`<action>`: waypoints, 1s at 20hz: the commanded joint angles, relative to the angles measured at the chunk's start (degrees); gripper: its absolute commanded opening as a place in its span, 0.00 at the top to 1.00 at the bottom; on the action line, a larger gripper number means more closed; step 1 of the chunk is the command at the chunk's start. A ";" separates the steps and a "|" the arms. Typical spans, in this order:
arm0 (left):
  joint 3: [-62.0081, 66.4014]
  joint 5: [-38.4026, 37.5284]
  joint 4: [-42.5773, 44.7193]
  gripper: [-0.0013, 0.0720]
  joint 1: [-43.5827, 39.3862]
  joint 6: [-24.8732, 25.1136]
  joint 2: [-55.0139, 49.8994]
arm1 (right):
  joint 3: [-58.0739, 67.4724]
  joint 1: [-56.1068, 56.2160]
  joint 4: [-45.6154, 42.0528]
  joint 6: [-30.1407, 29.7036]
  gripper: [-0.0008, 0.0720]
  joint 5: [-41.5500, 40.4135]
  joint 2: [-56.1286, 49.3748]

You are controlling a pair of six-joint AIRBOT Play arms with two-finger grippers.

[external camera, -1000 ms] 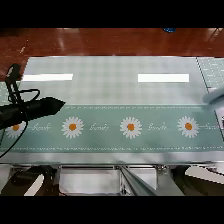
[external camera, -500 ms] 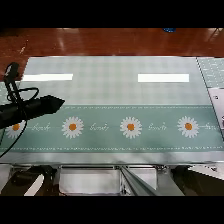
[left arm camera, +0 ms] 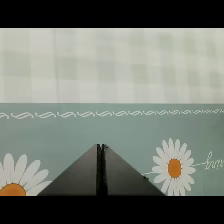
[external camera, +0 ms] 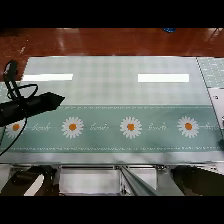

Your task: Fold the shirts.

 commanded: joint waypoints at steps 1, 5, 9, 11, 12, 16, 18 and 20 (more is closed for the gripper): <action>0.07 3.43 -0.37 0.95 0.00 0.04 -2.08 | -0.66 -0.72 7.39 0.72 0.46 -1.66 -0.44; 1.49 7.30 -4.50 0.95 0.00 0.39 -5.25 | -0.63 11.04 17.42 -3.54 0.96 -5.60 -0.44; 13.29 7.04 -4.55 0.95 0.11 4.87 -9.84 | -0.17 33.59 20.94 -5.55 0.96 -12.94 -0.22; 25.07 4.94 -4.52 0.95 -0.66 5.18 -15.30 | -0.17 49.29 20.76 -6.99 0.96 -19.10 -0.13; 32.04 2.32 -4.48 0.95 -1.84 6.75 -18.86 | -0.17 58.12 20.04 -8.31 0.96 -22.10 -0.13; 51.89 -15.39 6.69 0.95 -9.14 5.95 -31.95 | -0.94 93.96 -7.56 -9.01 0.96 -25.70 -0.15; 49.27 -20.46 16.85 0.95 -12.09 2.45 -33.79 | -4.85 106.77 -23.37 -3.74 0.96 -25.40 -0.13; 40.52 -19.89 23.91 0.95 -12.66 -2.60 -33.79 | -13.42 113.18 -25.75 1.09 0.96 -26.34 -0.15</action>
